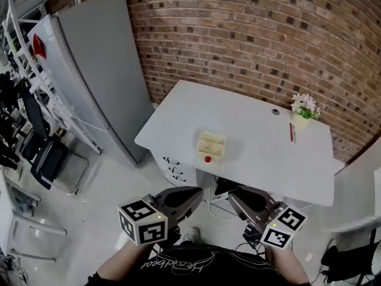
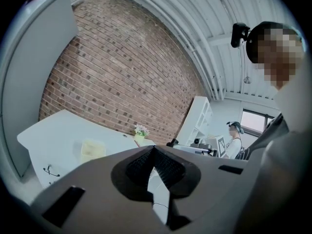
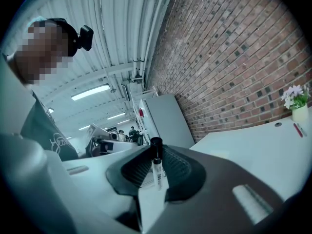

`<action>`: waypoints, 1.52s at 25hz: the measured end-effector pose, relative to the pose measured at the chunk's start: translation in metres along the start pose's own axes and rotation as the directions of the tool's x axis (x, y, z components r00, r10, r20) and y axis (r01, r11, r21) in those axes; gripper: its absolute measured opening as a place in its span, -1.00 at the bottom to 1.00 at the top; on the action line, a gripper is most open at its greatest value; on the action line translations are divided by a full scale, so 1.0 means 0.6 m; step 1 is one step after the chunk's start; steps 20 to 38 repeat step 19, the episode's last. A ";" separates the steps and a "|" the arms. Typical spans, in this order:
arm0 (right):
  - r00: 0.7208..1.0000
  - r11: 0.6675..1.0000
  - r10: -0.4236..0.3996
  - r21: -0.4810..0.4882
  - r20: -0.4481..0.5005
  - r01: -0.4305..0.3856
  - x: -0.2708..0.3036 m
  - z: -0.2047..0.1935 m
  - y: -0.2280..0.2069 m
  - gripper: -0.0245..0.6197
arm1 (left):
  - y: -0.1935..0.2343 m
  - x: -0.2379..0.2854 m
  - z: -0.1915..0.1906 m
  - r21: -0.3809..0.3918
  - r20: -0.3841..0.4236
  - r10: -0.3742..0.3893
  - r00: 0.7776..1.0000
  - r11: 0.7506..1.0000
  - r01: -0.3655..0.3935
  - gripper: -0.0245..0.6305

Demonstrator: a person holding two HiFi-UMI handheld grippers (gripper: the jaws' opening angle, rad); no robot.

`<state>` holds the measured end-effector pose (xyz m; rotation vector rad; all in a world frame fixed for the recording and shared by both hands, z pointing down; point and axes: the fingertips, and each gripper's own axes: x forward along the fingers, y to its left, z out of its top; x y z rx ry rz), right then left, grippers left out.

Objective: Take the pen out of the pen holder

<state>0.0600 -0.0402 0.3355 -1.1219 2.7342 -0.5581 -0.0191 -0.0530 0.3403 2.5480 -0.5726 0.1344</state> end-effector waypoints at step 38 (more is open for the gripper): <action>0.998 0.998 0.056 -0.037 0.010 -0.056 -0.061 -0.008 0.068 -0.70 | -0.086 -0.031 -0.042 0.041 0.009 0.028 1.000 0.999 -0.029 -0.92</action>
